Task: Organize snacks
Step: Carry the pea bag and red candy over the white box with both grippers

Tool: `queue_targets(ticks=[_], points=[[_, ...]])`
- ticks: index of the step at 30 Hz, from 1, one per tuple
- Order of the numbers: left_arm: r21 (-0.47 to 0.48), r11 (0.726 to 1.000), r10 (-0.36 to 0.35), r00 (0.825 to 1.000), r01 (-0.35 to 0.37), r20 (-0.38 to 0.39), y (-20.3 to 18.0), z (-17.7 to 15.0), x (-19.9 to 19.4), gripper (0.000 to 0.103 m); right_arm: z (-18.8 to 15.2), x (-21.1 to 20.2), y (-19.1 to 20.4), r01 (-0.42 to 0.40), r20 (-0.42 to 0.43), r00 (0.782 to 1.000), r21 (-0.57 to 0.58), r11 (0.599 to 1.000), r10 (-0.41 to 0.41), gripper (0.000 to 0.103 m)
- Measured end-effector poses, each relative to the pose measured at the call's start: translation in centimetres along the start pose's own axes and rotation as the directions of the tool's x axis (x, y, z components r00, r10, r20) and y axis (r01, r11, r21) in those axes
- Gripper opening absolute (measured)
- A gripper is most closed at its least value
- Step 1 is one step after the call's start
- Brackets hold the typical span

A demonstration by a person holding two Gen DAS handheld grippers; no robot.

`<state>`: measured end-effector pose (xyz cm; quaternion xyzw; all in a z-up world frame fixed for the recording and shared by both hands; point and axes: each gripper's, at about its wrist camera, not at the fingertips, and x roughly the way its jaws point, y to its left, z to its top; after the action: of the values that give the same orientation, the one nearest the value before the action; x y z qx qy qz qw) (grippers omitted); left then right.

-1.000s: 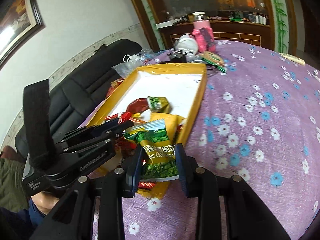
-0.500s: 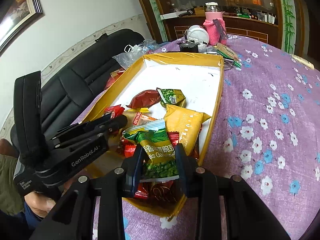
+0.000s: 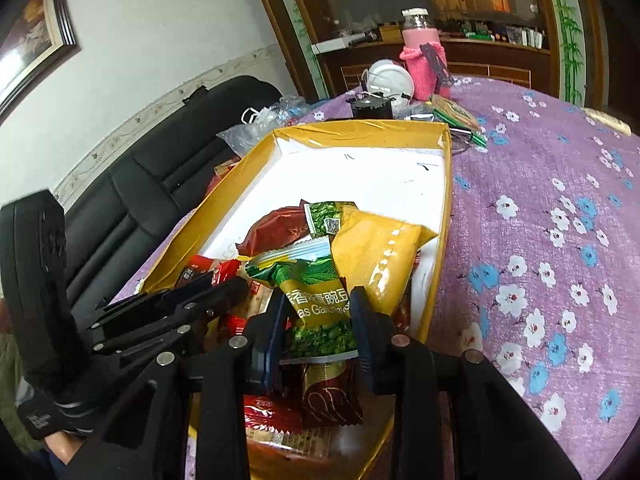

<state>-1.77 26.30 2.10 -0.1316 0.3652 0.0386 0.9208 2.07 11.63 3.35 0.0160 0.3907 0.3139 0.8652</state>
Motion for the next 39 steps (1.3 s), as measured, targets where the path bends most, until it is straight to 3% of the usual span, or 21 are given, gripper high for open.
queue_targets(ticks=[12,30,35,39], points=[[-0.042,0.998,-0.043,0.999,0.043,0.009,0.5,0.3,0.1,0.026,-0.2,0.6,-0.2,0.046,0.029,0.999,-0.011,0.999,-0.045,0.031],[-0.047,0.999,-0.015,1.0,0.016,0.019,0.5,0.2,-0.1,0.029,-0.3,0.6,0.1,0.07,0.028,0.997,-0.044,0.997,-0.069,0.035],[-0.044,0.999,-0.008,0.999,0.01,0.035,0.4,0.1,-0.5,0.04,-0.4,0.5,0.0,0.072,0.028,0.997,-0.045,0.996,-0.071,0.037],[-0.033,0.999,-0.013,0.998,0.015,0.062,0.3,0.1,-1.0,0.042,-0.6,0.3,0.1,0.062,0.032,0.998,-0.052,0.997,-0.061,0.044]])
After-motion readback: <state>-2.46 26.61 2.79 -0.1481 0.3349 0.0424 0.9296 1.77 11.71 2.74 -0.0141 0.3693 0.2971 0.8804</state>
